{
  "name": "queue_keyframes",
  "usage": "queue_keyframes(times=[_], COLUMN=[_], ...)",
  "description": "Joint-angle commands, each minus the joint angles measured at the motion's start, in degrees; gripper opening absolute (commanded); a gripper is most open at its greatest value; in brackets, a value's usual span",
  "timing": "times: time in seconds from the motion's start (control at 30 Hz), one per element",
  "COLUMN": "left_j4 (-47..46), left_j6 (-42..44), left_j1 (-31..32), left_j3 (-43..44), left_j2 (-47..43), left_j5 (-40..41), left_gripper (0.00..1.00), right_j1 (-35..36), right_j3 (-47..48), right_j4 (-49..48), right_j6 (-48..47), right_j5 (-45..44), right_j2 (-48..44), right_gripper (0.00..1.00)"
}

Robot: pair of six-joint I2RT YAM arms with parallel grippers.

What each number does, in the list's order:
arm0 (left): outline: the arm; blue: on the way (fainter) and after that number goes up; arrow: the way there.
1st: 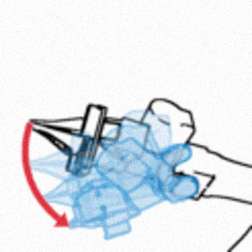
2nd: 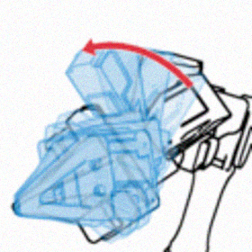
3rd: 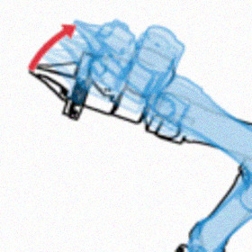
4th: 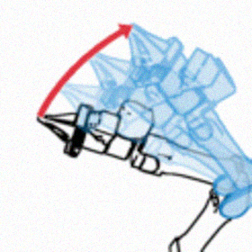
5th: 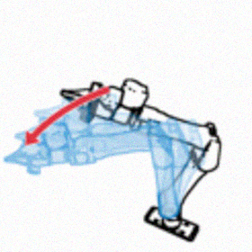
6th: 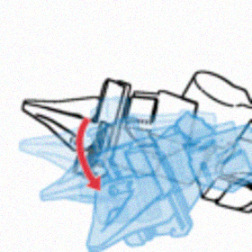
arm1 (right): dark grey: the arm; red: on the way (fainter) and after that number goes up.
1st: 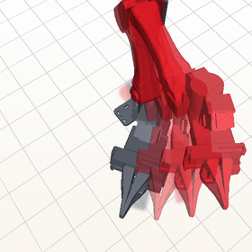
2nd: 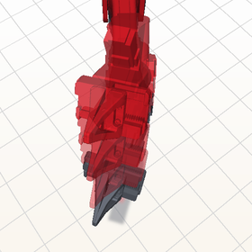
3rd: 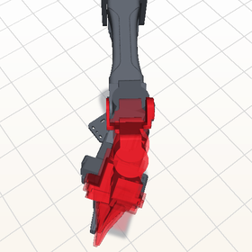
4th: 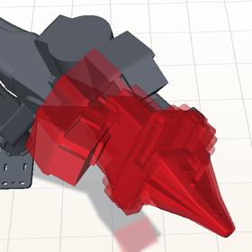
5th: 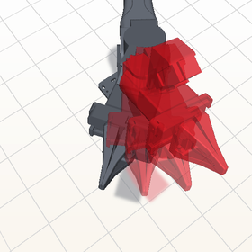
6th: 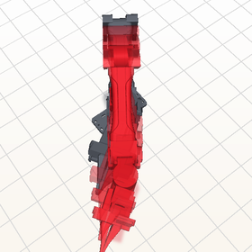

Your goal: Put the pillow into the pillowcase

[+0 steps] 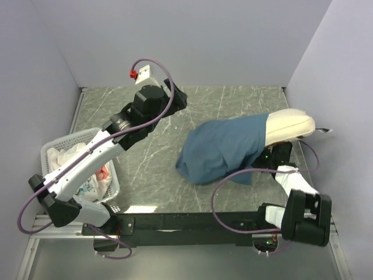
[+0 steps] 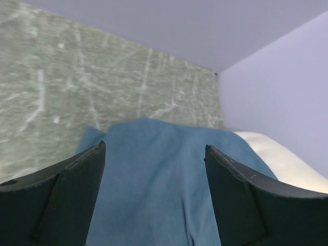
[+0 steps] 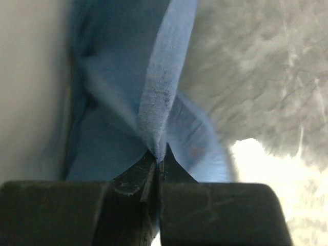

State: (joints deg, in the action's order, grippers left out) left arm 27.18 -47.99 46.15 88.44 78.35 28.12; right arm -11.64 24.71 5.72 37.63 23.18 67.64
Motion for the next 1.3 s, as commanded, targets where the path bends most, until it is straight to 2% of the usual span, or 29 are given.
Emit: queue_keyframes(times=[0.0, 0.03, 0.13, 0.27, 0.3, 0.37, 0.4, 0.43, 0.5, 0.6, 0.63, 0.7, 0.73, 0.8, 0.83, 0.87, 1.0, 1.27], left_j4=[-3.6, -3.5, -1.9, 0.1, 0.9, 2.3, 2.8, 3.2, 4.0, 8.7, 9.1, 7.7, 6.5, 3.9, 2.5, 2.3, 0.2, 0.0], left_j6=[-0.4, 0.2, 2.5, 5.3, 5.9, 7.6, 8.0, 8.1, 8.7, 7.0, 6.3, 4.8, 4.2, 3.4, 3.1, 2.7, 3.2, 5.4], left_j1=[0.3, 0.9, 3.6, 4.3, 4.4, 5.2, 6.5, 7.4, 9.3, 9.7, 9.7, 9.3, 9.0, 6.9, 5.8, 3.5, -1.8, -12.6], left_j3=[6.5, 8.1, 15.2, 22.5, 25.0, 25.9, 25.6, 24.9, 21.5, 17.7, 16.2, 9.8, 7.2, -0.7, -2.9, -4.9, -15.2, -22.6], left_j2=[7.0, 10.6, 17.9, 26.1, 27.5, 30.4, 31.2, 32.4, 33.7, 37.3, 38.0, 37.7, 36.4, 34.7, 33.1, 32.4, 27.7, 17.5], left_j5=[-11.1, -12.5, -15.2, -20.7, -22.5, -23.5, -22.9, -21.7, -19.9, -10.8, -6.8, -3.9, -3.3, -4.4, -5.0, -5.6, -5.9, -6.1], left_gripper=[0.81, 0.82, 0.87, 0.92, 0.92, 0.93, 0.93, 0.94, 0.94, 0.91, 0.86, 0.73, 0.51, 0.27, 0.06, 0.01, 0.01, 0.01], right_j1=[2.3, 2.6, 4.0, 11.4, 17.7, 24.2, 28.6, 29.7, 30.5, 30.8, 30.9, 31.0, 31.1, 31.2, 31.2, 31.8, 34.3, 36.1], right_j3=[4.8, 5.5, 8.3, 12.1, 11.8, 10.5, 9.0, 8.3, 6.5, 4.7, 4.1, 2.7, 2.2, 0.2, -0.5, -1.4, -7.6, -19.5], right_j4=[4.0, 4.5, 4.4, 6.0, 5.0, 3.3, 1.4, 0.4, -2.9, -5.0, -5.5, -5.5, -5.6, -7.8, -8.5, -9.4, -17.5, -38.8], right_j6=[-1.7, -1.8, -1.9, -1.2, -0.5, 2.0, 2.9, 3.6, 5.9, 8.3, 8.9, 10.1, 10.4, 11.9, 12.4, 13.6, 18.0, 30.2], right_j5=[-5.6, -5.8, -3.0, -3.4, -4.4, -9.2, -10.2, -10.6, -8.9, -7.7, -7.6, -7.6, -7.8, -7.5, -6.8, -6.3, -6.0, -4.6], right_j2=[-12.5, -17.1, -22.3, -21.7, -21.5, -21.3, -21.0, -19.3, -16.7, -12.9, -12.4, -12.4, -12.3, -12.3, -12.0, -11.7, -10.1, -3.7], right_gripper=[0.00, 0.00, 0.00, 0.00, 0.00, 0.00, 0.00, 0.00, 0.00, 0.00, 0.00, 0.00, 0.00, 0.00, 0.00, 0.00, 0.00, 0.00])
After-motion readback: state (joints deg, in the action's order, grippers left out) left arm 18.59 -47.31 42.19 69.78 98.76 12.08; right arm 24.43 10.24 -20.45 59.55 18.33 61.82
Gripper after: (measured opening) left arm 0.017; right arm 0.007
